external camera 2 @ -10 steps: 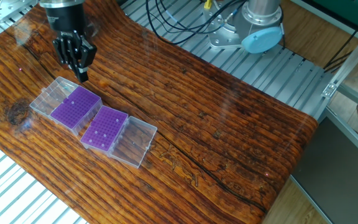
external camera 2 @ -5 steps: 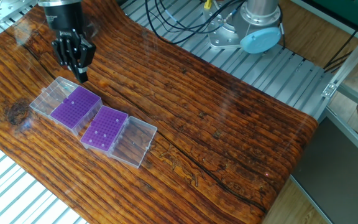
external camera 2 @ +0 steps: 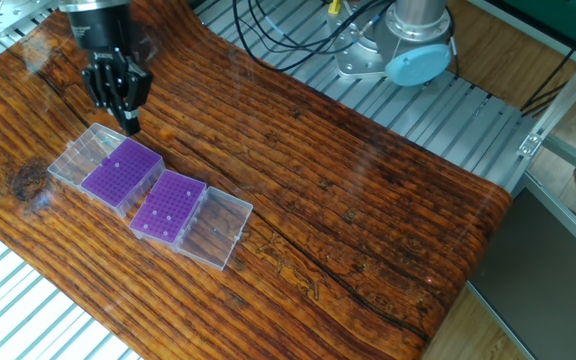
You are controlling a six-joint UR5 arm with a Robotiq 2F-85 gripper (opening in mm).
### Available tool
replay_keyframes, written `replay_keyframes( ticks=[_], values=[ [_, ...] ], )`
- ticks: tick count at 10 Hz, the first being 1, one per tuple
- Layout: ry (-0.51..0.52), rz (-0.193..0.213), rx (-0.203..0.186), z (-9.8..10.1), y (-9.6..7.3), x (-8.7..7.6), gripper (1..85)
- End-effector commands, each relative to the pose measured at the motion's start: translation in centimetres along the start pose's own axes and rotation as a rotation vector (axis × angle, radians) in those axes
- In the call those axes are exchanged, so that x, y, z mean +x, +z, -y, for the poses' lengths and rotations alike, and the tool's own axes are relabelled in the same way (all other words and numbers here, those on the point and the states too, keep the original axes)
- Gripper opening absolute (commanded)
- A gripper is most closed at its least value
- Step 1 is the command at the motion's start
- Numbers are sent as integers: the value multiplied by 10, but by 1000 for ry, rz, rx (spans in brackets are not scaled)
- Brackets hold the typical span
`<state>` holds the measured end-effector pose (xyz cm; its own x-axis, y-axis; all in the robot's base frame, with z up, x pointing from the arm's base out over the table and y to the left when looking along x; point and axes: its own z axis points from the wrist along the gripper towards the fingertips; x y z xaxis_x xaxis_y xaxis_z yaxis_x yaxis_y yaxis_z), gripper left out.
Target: Transfer all small pipette tips from one holder to another
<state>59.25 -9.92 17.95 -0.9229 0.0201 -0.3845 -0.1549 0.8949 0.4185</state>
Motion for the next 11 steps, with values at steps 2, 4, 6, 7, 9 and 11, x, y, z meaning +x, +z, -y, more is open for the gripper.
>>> replay_keyframes(
  ticks=[2, 4, 6, 7, 9, 11],
  values=[
    [-16, 20, -56, 1, 1, -3, 10],
    [-27, 25, -83, 3, 3, -3, 10],
    [-43, 35, -122, 1, 4, -3, 10],
    [-40, 34, -128, 1, 4, -2, 10],
    [-47, 39, -150, 2, 5, -1, 10],
    [-57, 44, -168, 10, 10, 2, 10]
  ],
)
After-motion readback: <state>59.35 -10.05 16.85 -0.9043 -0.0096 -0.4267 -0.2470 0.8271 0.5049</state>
